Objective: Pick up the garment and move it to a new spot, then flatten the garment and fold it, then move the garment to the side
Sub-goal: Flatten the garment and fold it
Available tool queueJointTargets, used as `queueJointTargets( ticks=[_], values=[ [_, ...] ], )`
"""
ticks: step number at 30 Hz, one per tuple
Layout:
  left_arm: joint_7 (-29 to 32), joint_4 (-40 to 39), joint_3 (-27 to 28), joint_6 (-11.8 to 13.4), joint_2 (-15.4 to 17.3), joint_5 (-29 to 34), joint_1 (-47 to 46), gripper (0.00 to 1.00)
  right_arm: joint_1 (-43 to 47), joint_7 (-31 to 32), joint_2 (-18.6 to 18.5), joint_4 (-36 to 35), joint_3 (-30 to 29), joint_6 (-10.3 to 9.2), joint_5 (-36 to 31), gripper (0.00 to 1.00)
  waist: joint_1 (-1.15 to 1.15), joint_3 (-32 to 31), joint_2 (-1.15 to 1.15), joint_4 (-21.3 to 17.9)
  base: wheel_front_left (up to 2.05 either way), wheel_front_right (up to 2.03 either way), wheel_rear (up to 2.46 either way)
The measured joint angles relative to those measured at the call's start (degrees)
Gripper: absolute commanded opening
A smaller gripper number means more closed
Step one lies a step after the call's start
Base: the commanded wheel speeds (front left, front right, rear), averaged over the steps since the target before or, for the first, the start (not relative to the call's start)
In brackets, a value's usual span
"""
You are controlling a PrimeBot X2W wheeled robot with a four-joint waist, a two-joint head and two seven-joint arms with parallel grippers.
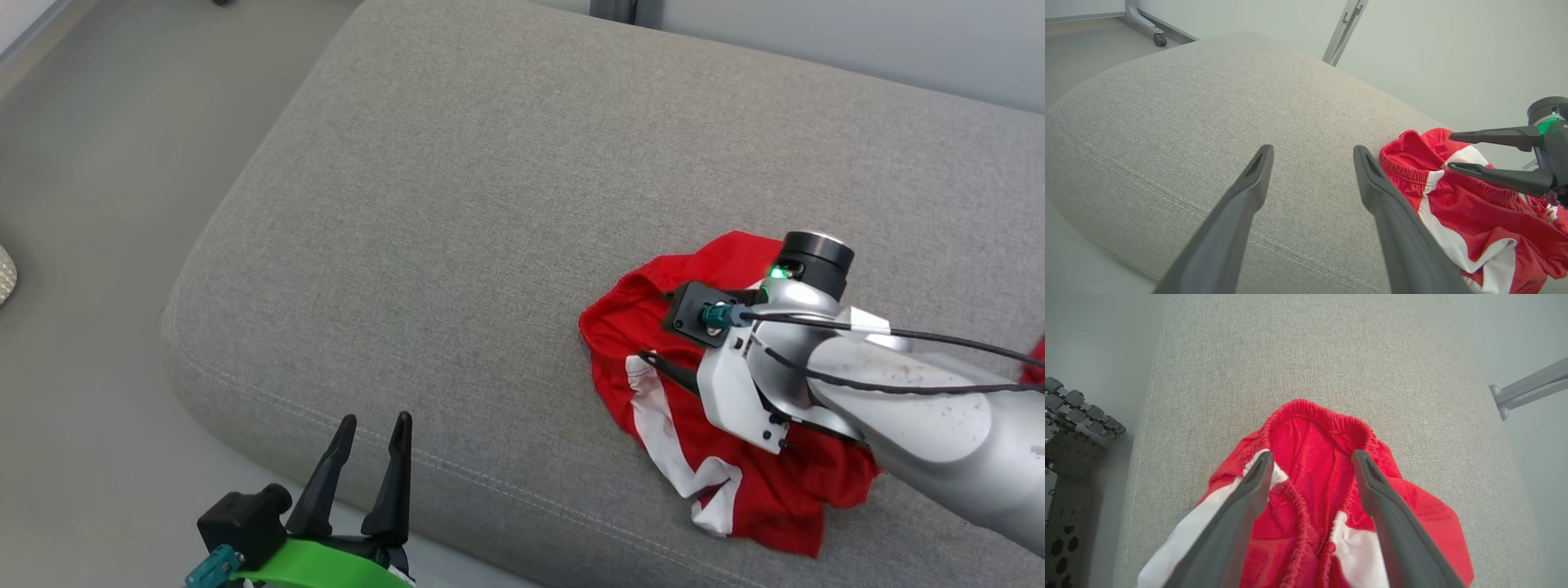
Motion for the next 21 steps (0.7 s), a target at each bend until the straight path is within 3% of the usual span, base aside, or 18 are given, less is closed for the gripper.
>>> queueJointTargets(
  ticks=[13, 21],
  values=[
    [0.0, -0.23, 0.64, -0.09, -0.11, -0.52, -0.07, 1.0, -1.86, 2.61, -0.25, -2.03, 0.31, 0.0, 6.02, 1.0, 0.0, 1.09, 0.0, 0.29, 0.0, 0.0, 0.0],
    [0.0, -0.49, 0.51, -0.09, -0.11, -2.05, -0.11, 1.0, 1.52, 7.82, 0.09, -5.9, 0.19, 0.0, 5.41, 1.0, 0.0, 1.14, 0.0, 0.53, 0.0, 0.0, 0.0]
  ],
)
